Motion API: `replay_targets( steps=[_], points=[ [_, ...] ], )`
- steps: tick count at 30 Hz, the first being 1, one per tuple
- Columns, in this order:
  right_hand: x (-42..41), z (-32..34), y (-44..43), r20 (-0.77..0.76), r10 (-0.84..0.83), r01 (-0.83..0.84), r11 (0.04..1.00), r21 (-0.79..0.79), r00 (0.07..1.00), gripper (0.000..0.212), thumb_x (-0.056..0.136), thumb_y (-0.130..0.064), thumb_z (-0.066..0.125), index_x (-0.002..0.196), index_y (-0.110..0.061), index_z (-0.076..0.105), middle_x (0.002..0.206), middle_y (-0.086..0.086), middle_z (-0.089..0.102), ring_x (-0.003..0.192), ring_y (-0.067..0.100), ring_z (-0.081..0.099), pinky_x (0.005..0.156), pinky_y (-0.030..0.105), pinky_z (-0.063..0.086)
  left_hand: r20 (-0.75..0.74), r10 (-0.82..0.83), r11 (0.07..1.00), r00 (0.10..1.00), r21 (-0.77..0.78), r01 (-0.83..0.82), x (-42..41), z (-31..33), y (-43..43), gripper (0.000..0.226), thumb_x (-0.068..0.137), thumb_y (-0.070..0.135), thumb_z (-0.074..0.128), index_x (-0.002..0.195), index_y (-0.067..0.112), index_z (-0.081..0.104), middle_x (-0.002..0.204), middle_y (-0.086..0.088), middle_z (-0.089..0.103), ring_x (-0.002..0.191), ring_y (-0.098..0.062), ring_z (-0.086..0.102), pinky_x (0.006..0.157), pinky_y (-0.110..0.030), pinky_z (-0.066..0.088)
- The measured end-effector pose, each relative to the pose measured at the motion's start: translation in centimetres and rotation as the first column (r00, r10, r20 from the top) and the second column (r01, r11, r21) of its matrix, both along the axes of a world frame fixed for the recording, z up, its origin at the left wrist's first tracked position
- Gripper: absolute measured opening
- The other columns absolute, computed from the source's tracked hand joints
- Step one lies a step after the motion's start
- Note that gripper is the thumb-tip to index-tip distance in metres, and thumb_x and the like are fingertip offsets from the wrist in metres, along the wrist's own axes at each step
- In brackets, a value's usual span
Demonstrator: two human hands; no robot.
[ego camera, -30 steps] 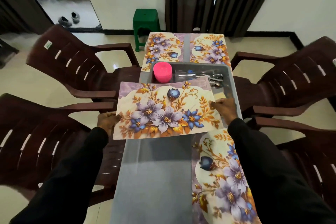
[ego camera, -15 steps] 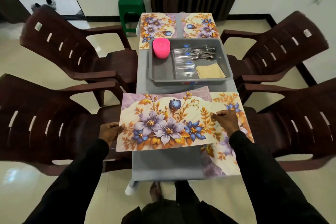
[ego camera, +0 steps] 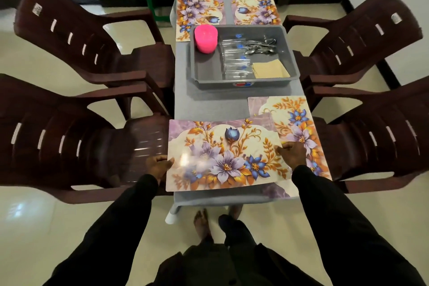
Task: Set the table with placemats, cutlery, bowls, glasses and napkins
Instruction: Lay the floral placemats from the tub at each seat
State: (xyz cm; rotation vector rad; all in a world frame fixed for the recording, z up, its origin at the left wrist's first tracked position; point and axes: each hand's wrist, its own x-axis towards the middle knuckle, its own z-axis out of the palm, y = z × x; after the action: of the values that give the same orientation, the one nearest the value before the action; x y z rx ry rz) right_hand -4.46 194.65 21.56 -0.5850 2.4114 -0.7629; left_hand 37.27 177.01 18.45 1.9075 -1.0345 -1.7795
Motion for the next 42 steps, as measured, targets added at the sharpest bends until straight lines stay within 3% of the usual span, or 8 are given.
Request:
replay_targets(
  steps=[5,13,19,25,29,35,39,42],
  points=[
    [-1.5,-0.4,0.4,-0.058,0.036,-0.032,0.998,0.055,0.998,0.023,0.085,-0.016,0.081,0.083,0.006,0.074,0.079,0.012,0.068,0.079,0.029,0.063,0.072,0.028,0.04,0.056,-0.046,0.999,0.997,-0.023,0.048,-1.1,-0.6,0.5,0.008,0.092,-0.003,0.071,0.099,0.0,0.07,0.084,-0.013,0.071,0.063,-0.02,0.064,0.045,-0.022,0.054],
    [-3.3,-1.4,0.0,-0.161,0.136,-0.1,0.972,0.214,0.978,0.026,0.088,-0.017,0.075,0.083,0.008,0.073,0.086,0.024,0.071,0.087,0.039,0.066,0.069,0.033,0.039,0.116,-0.093,0.992,0.989,-0.069,0.102,-2.4,-1.3,0.4,0.006,0.089,0.002,0.076,0.089,0.007,0.073,0.091,-0.016,0.074,0.072,-0.025,0.067,0.056,-0.03,0.057],
    [-3.1,-2.7,-0.4,-0.227,0.241,-0.212,0.966,0.145,0.943,0.02,0.089,-0.009,0.073,0.1,0.007,0.069,0.105,0.026,0.068,0.104,0.042,0.063,0.092,0.044,0.048,0.199,-0.111,0.975,0.974,-0.169,0.146,-2.6,-2.1,0.3,0.009,0.087,0.0,0.078,0.091,0.004,0.071,0.094,-0.017,0.073,0.08,-0.025,0.064,0.089,-0.048,0.058],
    [-0.8,-3.9,-1.8,-0.054,0.623,-0.608,0.776,0.168,0.78,0.051,0.096,-0.015,0.066,0.144,-0.007,0.05,0.153,0.015,0.045,0.142,0.032,0.041,0.116,0.033,0.03,0.305,-0.227,0.898,0.925,-0.302,0.32,-5.1,-1.8,2.9,0.022,0.085,-0.005,0.073,0.105,0.002,0.07,0.103,-0.012,0.07,0.1,-0.032,0.068,0.086,-0.036,0.055],
    [0.4,-7.1,-2.1,-0.175,0.786,-0.734,0.617,0.285,0.593,0.066,0.099,-0.033,0.061,0.156,-0.016,0.034,0.168,0.011,0.013,0.155,0.031,0.011,0.124,0.049,0.019,0.428,-0.353,0.772,0.832,-0.369,0.517,-7.6,-1.7,6.9,0.037,0.091,0.012,0.071,0.126,0.011,0.062,0.124,-0.005,0.062,0.112,-0.025,0.061,0.095,-0.034,0.051],
    [6.2,-8.7,-0.4,-0.295,0.688,-0.589,0.723,0.362,0.663,0.069,0.103,-0.041,0.049,0.16,-0.013,0.023,0.167,0.017,0.011,0.155,0.036,0.01,0.124,0.052,0.019,0.6,-0.52,0.535,0.608,-0.327,0.779,-11.9,-2.5,11.5,0.079,0.102,0.035,0.06,0.161,0.001,0.019,0.168,-0.021,0.017,0.157,-0.037,0.014,0.128,-0.047,0.015],
    [10.8,-7.9,0.2,-0.333,0.624,-0.483,0.77,0.417,0.706,0.067,0.102,-0.045,0.036,0.158,-0.008,0.028,0.164,0.024,0.019,0.152,0.041,0.02,0.117,0.055,0.03,0.663,-0.563,0.559,0.494,-0.135,0.818,-13.9,-3.5,11.2,0.102,0.099,0.062,0.048,0.161,0.0,-0.005,0.169,-0.022,-0.01,0.158,-0.038,-0.008,0.126,-0.046,-0.003],
    [12.7,-6.4,0.7,-0.29,0.663,-0.485,0.721,0.495,0.69,0.074,0.093,-0.041,0.06,0.154,-0.008,0.036,0.158,0.029,0.03,0.143,0.047,0.035,0.108,0.057,0.038,0.709,-0.55,0.543,0.441,-0.098,0.834,-13.7,-3.9,10.1,0.109,0.097,0.068,0.047,0.161,-0.001,-0.008,0.168,-0.025,-0.013,0.157,-0.041,-0.009,0.125,-0.05,-0.003]
  ],
)
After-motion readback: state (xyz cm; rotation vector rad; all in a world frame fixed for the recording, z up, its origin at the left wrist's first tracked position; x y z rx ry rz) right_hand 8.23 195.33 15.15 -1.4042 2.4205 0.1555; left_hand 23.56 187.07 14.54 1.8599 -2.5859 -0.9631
